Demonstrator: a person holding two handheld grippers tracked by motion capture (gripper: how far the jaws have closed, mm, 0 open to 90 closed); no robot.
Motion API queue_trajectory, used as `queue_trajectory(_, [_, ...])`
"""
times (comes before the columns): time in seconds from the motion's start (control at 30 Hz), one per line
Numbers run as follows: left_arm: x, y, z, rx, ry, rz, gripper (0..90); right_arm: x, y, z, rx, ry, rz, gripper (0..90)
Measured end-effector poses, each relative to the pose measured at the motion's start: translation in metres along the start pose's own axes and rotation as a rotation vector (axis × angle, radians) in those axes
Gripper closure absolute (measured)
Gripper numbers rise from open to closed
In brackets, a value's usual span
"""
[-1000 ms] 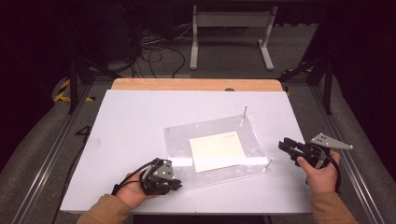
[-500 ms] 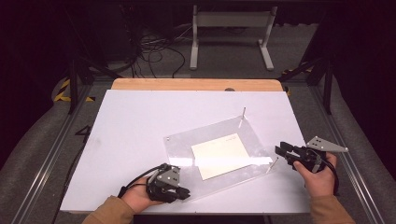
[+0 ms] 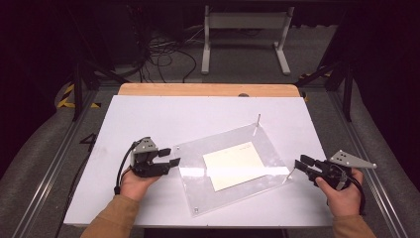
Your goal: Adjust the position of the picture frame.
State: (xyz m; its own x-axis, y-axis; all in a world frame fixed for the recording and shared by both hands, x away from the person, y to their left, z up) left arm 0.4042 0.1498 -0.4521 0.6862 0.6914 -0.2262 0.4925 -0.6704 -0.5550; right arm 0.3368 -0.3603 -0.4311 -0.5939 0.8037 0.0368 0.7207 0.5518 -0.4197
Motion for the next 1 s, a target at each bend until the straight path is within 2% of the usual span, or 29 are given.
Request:
queue_trajectory(0.1, [0.009,0.01,-0.004,0.014,0.022,-0.045,44.3,0.001,-0.005,0.001,-0.001,0.002,0.004,63.0])
queue_trajectory(0.2, [0.016,0.024,-0.008,0.031,0.037,-0.068,45.8,0.004,-0.011,0.003,0.006,-0.002,0.002,64.7])
queue_trajectory(0.33, [0.023,0.036,-0.011,0.048,0.032,-0.072,51.1,0.008,-0.019,0.006,0.015,-0.013,-0.001,65.9])
queue_trajectory(0.43, [0.026,0.047,-0.011,0.085,0.023,-0.06,55.3,0.015,-0.023,0.009,0.014,-0.029,-0.031,65.2])
queue_trajectory(0.47, [0.028,0.049,-0.012,0.09,0.035,-0.069,55.3,0.015,-0.023,0.009,0.014,-0.029,-0.031,65.2])
queue_trajectory(0.5, [0.027,0.052,-0.011,0.101,0.021,-0.068,57.4,0.017,-0.022,0.009,0.018,-0.028,-0.031,65.0])
queue_trajectory(0.53, [0.028,0.055,-0.011,0.108,0.029,-0.068,60.4,0.018,-0.021,0.01,0.022,-0.039,-0.03,64.7])
queue_trajectory(0.73, [0.027,0.058,-0.014,0.117,0.088,-0.119,72.5,0.025,-0.009,0.014,0.059,-0.045,-0.047,63.6])
queue_trajectory(0.77, [0.026,0.058,-0.013,0.116,0.081,-0.123,74.5,0.026,-0.007,0.014,0.062,-0.049,-0.049,63.6])
queue_trajectory(0.87, [0.025,0.058,-0.013,0.115,0.088,-0.114,81.9,0.028,-0.001,0.012,0.072,-0.062,-0.045,63.0])
queue_trajectory(1.0, [0.024,0.058,-0.012,0.118,0.111,-0.12,83.1,0.028,0.005,0.012,0.087,-0.063,-0.036,63.8])
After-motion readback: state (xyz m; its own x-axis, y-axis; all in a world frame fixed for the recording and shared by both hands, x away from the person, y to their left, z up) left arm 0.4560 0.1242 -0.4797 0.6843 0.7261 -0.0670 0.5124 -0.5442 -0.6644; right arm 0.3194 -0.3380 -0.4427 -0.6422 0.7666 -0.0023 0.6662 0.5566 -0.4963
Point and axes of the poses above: each handheld gripper's, and its own axes: y roughly forward along the jaws, z roughly out of its underside, x roughly to its left, the point moved 3 cm from there along y, roughly forward along the jaws, and after that the axes turned 6 degrees about -y, right-handed, at the moved point
